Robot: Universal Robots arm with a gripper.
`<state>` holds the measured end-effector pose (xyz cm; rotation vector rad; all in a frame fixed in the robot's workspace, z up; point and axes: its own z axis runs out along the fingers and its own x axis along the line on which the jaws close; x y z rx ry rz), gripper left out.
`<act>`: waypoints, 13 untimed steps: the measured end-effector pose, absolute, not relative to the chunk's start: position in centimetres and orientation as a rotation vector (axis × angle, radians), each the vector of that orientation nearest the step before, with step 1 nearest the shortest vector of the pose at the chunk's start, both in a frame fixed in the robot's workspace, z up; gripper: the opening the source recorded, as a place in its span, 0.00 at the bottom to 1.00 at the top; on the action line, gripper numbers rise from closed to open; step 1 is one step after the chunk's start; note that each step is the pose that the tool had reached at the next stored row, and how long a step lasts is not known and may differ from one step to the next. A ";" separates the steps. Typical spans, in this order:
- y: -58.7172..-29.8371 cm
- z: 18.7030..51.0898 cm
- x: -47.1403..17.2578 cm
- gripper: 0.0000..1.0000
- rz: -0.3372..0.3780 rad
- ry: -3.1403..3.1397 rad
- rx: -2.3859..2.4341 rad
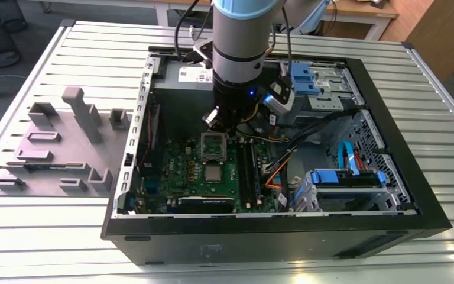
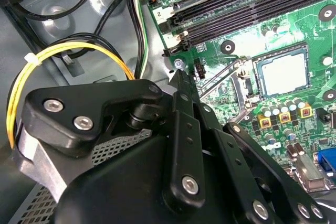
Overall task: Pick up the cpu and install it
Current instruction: 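Close the cpu cover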
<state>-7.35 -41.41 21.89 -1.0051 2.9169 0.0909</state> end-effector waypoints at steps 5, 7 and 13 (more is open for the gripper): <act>-41.4 21.9 -7.3 0.11 0.093 2.920 -1.006; -41.4 22.0 -7.3 0.11 0.097 2.928 -1.008; -41.4 22.2 -7.3 0.11 0.109 2.948 -1.014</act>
